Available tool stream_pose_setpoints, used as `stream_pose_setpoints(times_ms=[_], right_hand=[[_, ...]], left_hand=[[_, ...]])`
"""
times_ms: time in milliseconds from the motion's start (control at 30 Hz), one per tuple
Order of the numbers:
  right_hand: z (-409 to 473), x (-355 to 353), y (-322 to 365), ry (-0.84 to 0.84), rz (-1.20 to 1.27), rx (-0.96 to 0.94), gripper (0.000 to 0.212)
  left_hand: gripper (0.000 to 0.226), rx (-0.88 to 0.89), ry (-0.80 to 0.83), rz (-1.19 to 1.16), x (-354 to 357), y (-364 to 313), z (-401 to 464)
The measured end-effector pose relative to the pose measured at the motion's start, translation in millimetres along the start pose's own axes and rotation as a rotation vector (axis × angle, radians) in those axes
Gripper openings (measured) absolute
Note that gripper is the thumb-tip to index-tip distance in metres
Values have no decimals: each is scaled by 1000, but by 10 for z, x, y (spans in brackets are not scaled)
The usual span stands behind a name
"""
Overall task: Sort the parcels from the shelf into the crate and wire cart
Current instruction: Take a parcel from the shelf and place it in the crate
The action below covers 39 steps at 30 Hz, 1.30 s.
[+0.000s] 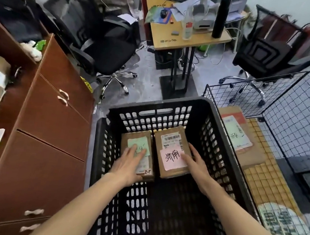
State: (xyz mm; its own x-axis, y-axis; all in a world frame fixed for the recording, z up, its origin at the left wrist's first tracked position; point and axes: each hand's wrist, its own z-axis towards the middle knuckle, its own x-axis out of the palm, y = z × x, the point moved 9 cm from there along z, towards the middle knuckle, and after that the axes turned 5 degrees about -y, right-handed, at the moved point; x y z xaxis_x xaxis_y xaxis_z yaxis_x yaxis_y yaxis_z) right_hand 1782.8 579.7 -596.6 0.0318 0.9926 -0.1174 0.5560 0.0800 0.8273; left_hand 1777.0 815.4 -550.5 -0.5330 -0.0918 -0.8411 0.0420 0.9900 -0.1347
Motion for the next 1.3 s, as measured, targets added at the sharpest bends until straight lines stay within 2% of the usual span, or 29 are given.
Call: stream_pose_setpoints(times_ms=[367, 700, 1000, 1300], right_hand=[[-59, 0, -76, -72, 64, -22, 51], [80, 146, -179, 69, 70, 61, 55], [78, 58, -134, -23, 11, 18, 55], [-169, -36, 22, -24, -134, 44, 75]], left_hand=[[102, 20, -51, 16, -46, -43, 10], [101, 39, -93, 30, -53, -50, 5], [102, 34, -86, 29, -31, -51, -7], [102, 26, -83, 36, -159, -87, -92]])
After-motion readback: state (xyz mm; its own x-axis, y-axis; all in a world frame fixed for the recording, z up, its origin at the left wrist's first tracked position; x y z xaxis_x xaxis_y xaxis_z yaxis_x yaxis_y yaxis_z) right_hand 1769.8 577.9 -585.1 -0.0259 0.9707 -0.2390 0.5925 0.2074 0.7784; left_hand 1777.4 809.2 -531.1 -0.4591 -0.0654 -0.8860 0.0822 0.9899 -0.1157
